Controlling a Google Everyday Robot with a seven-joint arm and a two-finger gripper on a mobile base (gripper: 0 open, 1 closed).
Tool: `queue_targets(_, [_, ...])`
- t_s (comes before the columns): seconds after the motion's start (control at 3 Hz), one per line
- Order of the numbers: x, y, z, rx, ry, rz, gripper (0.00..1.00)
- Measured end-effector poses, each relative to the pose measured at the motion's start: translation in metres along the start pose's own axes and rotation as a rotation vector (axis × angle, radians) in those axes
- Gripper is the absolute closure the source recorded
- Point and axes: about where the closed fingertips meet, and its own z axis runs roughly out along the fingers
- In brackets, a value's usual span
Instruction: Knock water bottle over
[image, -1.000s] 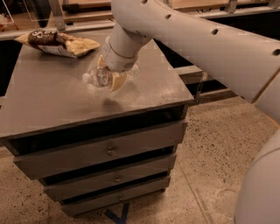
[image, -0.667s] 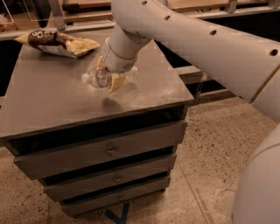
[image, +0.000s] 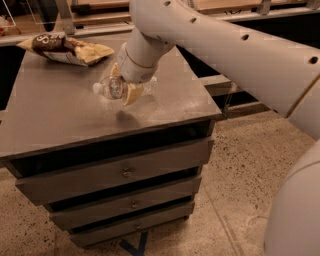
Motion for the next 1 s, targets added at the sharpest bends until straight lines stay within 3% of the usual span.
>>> queue_targets(0.33, [-0.0004,-0.0008,-0.0003,0.004,-0.003,0.004,0.12])
queue_targets(0.67, [-0.0003,-0.0016,-0.0012,0.012,-0.005,0.010,0.00])
queue_targets(1.0, [-0.0001,-0.0018,-0.0020,0.018,-0.006,0.014,0.00])
